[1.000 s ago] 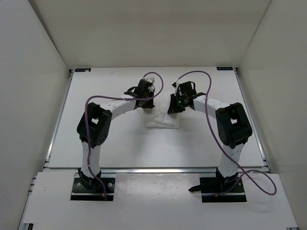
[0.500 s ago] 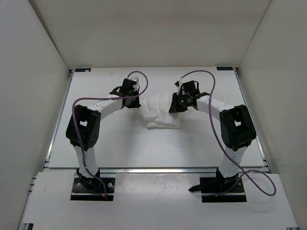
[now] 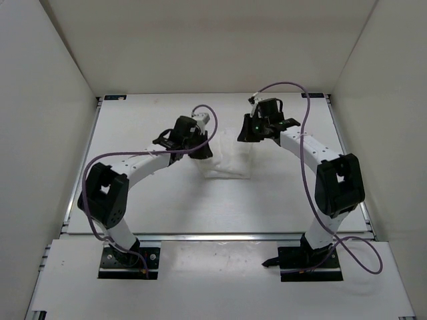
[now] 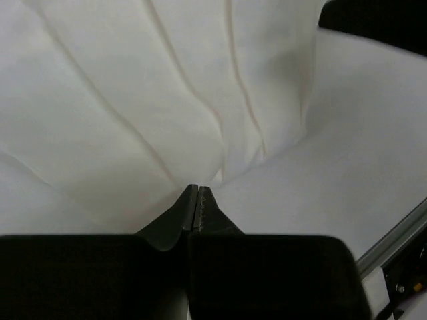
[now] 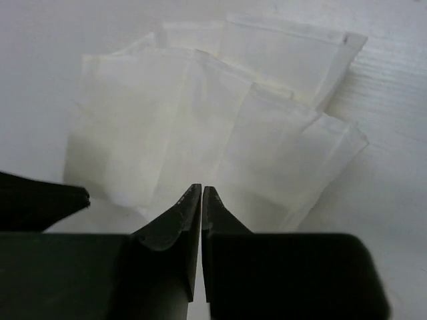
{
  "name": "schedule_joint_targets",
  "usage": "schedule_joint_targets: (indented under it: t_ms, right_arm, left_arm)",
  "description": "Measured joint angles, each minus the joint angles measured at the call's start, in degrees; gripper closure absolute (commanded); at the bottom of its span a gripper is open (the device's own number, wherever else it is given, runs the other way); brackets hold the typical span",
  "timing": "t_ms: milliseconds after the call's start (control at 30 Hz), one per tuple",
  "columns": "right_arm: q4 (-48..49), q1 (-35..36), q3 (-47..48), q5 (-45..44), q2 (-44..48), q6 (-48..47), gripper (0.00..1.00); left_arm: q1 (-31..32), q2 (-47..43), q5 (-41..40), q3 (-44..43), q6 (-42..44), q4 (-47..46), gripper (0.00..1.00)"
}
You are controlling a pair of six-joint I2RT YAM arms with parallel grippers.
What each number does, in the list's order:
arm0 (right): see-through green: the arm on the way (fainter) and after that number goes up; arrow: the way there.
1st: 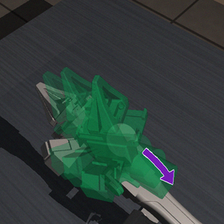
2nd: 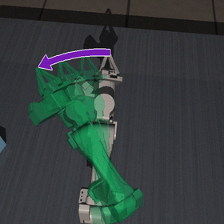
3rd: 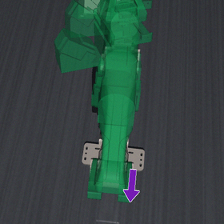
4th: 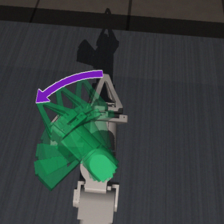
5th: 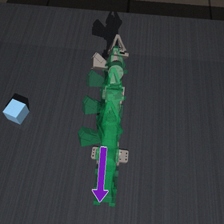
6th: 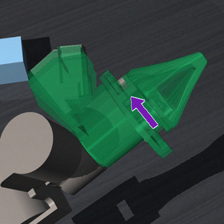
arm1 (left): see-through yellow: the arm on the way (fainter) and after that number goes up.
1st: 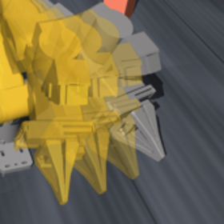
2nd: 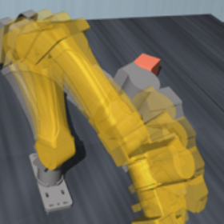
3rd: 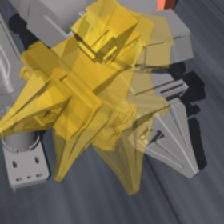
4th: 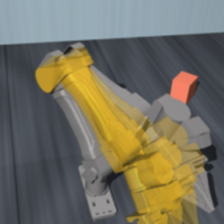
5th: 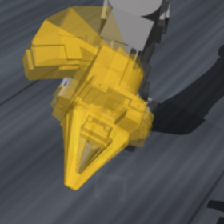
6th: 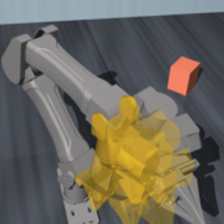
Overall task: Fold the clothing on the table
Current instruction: Fold the skirt
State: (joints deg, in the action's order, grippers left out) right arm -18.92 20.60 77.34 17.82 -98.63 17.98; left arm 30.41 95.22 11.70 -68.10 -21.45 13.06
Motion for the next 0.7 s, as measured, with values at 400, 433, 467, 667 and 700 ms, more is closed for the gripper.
schedule_joint_targets:
  t_ms: [400,433,467,667,700]
  right_arm:
    - [-1.25,0.59,-4.15,-2.95,-9.68,-0.37,0.97]
    - [-1.29,0.46,-4.15,-2.73,-9.9,-0.44,0.85]
    - [-1.33,0.31,-4.15,-2.27,-9.94,-0.42,0.75]
    - [-1.29,-2.14,-4.15,0.9,-3.91,1.01,0.16]
    - [-1.16,-2.84,-4.15,1.38,-1.57,1.68,0.16]
  left_arm:
    - [-0.59,8.17,2.29,7.04,-0.24,0.83,0.78]
    - [-0.81,8.11,2.78,7.02,-0.15,0.87,0.65]
    - [-1.07,8.09,3.39,6.99,0.09,1.09,0.48]
    - [-3.69,5.57,5.64,1.42,0.44,9.6,0.01]
    - [-4.5,4.48,5.66,0.37,0.39,10.88,0.02]
